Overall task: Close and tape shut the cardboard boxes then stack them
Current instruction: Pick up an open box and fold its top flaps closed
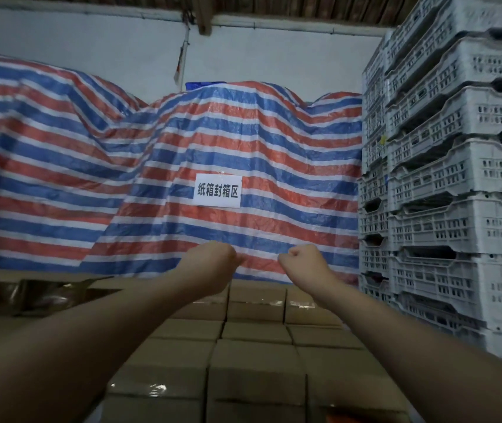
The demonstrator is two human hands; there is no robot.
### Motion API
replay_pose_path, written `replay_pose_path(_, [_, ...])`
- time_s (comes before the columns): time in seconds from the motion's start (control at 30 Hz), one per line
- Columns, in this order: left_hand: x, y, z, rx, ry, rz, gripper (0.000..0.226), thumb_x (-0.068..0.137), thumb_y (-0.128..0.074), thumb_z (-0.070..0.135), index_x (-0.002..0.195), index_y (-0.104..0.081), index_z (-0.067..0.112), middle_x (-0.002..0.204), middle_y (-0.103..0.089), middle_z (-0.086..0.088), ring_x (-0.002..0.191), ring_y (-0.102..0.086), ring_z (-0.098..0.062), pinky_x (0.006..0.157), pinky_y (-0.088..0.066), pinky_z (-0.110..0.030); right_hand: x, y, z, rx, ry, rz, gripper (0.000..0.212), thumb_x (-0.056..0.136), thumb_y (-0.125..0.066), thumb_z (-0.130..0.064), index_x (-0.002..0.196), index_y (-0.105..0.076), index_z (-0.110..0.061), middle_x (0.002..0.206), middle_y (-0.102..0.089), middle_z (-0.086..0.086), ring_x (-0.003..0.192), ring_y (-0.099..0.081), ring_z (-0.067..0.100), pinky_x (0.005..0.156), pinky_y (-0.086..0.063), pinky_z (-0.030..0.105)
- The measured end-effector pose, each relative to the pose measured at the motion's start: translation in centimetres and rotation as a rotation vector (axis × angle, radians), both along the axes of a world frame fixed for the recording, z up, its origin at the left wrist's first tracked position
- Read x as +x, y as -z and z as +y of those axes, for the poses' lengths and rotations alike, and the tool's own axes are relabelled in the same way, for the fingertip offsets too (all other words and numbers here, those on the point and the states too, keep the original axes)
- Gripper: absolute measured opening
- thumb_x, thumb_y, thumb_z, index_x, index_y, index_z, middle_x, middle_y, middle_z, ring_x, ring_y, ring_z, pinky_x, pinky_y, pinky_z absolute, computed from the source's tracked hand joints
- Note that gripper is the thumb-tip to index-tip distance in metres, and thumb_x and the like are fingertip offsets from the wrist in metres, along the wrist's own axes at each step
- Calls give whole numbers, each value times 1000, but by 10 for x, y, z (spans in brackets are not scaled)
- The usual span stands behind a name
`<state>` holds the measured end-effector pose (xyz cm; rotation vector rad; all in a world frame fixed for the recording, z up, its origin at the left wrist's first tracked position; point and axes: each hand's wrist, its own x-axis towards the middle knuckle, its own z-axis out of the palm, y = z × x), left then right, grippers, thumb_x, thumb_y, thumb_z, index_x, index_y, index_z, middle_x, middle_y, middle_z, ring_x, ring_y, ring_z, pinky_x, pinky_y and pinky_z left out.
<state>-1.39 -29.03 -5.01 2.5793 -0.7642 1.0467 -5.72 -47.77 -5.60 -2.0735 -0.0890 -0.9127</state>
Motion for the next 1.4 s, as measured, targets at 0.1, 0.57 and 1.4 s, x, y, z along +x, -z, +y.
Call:
replay_pose_path(0.1, [-33,-12,52,-10,-29,64,36,101,-42,45,88,-64,20,83,-64,-3,82,-67,-21,77,-58,-37,-25,-20,37,-23,-78,-14,50,91,-53,-7,48,-31,-21,35,-25,-16,29,-25,3,34,-22,15])
replay_pose_path(0.57, [-116,-24,188,-119,-103,-16,30,103,-44,31,77,-57,24,76,-60,3,64,-56,-8,56,-43,-23,-109,-24,140,17,-427,-68,42,103,-55,-26,64,-44,-14,41,-45,-19,36,-27,6,41,-23,22])
replay_pose_path(1.4, [52,38,245,260,-396,-237,19,103,-35,32,114,-49,23,66,-42,9,52,-42,-4,45,-27,-17,113,53,169,-47,-156,-195,50,104,-50,-27,55,-38,-24,41,-40,-15,41,-39,2,51,-29,24])
